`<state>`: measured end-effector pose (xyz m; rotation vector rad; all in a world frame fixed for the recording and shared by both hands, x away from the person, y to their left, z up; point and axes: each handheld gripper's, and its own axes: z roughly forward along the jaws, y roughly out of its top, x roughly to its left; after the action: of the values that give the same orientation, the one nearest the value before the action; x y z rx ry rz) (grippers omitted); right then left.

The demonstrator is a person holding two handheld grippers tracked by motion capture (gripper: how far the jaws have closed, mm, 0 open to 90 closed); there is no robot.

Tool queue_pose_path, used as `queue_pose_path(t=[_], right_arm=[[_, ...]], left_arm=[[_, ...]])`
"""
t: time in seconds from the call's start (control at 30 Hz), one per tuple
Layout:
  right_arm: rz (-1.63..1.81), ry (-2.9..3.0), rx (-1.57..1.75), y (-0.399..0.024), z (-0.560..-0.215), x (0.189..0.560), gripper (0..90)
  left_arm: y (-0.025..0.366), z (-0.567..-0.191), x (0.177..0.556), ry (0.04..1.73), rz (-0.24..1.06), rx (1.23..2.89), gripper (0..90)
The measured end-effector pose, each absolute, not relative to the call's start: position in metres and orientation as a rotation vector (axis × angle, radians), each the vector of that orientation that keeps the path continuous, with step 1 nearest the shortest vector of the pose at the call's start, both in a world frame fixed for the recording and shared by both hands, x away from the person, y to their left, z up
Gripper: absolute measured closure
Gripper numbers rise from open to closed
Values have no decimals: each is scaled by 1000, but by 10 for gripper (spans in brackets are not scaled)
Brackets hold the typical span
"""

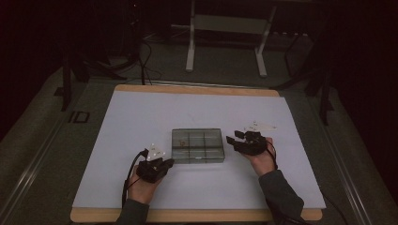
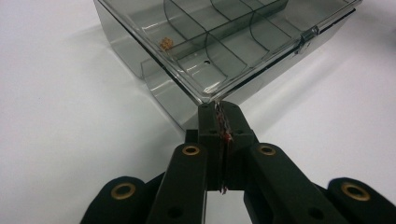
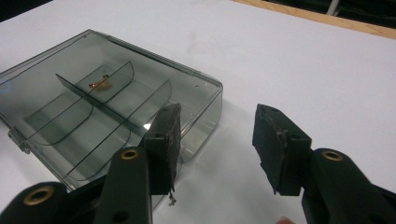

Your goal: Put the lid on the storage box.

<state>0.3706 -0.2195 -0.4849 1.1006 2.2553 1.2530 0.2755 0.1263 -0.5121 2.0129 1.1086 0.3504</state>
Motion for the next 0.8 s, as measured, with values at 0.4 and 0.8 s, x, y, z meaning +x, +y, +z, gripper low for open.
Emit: queue_pose_path(t=[0.4,0.8], right_arm=[[1248,2260,1099,-219,-486,371,518],[1247,2261,1098,-219,-485,371,517]], left_arm=[[130,-514,274,1125,339,2020,845],[143,-512,276,1151,364,1992,840]])
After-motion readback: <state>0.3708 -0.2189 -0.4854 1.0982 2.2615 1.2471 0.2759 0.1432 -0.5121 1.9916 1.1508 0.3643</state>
